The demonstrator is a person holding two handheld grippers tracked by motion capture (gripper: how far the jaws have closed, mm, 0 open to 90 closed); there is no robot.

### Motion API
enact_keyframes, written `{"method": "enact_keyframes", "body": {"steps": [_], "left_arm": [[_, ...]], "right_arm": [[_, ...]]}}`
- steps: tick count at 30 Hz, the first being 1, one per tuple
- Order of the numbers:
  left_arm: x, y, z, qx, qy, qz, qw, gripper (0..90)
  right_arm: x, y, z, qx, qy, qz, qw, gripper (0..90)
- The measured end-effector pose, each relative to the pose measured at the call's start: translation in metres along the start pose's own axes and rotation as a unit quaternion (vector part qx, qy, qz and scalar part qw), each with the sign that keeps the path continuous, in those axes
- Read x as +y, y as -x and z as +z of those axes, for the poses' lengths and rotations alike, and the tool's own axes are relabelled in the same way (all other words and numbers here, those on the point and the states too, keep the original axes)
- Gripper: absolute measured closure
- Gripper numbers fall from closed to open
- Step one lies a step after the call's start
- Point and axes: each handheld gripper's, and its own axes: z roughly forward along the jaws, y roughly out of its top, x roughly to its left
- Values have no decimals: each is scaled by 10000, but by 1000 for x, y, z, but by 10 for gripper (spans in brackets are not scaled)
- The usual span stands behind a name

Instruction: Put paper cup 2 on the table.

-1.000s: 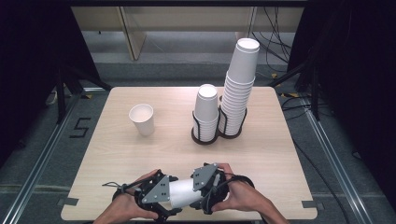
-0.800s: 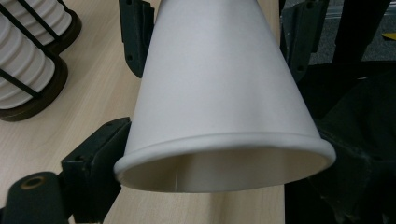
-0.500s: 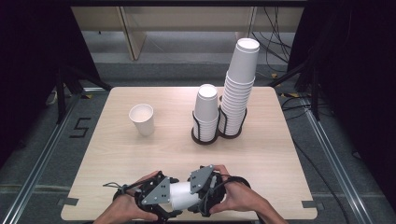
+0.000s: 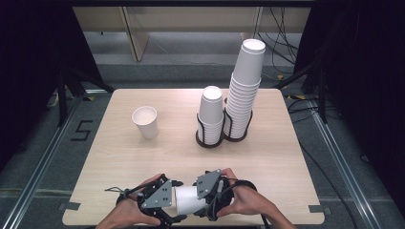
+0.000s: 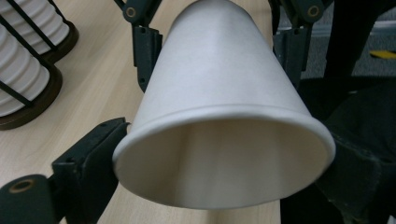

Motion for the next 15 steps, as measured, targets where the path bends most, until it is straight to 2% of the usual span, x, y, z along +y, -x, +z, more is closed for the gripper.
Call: {"method": "enact_keyframes", "body": {"steps": [1,2,5,6,7,8,9,10,12,14,15], "left_arm": [[-1,-1,-1,61,121,-127,9998,69],[-2,-2,-2,77,216,-193,9996,65],[-5,-8,-9,246,570,-456,9970,66],[-6,-9,-10,272,698,-552,9957,64],[-7,-10,-12,310,773,-619,9946,68],[-8,-11,-14,399,903,-678,9928,74],[-8,-12,-14,452,1013,-731,9911,76],[-9,-14,-16,477,1008,-755,9909,83],[-10,-16,-16,459,1254,-949,9865,126],[-12,-17,-17,550,1232,-1024,9855,142],[-14,-19,-16,573,1285,-1121,9837,147]], "right_arm": [[-1,-4,-2,37,-104,426,9990,206],[-3,2,-1,14,16,120,9999,207],[-5,4,-6,23,154,337,9993,212],[-6,4,-8,-31,176,537,9984,213],[-8,8,-9,-106,236,427,9988,213],[-9,9,-10,-105,284,452,9985,214],[-11,10,-12,-94,379,594,9975,214],[-12,12,-13,-121,415,638,9970,214],[-15,15,-15,-152,561,750,9955,214],[-18,18,-17,-212,634,826,9943,214],[-19,19,-18,-245,658,834,9940,214]]}}
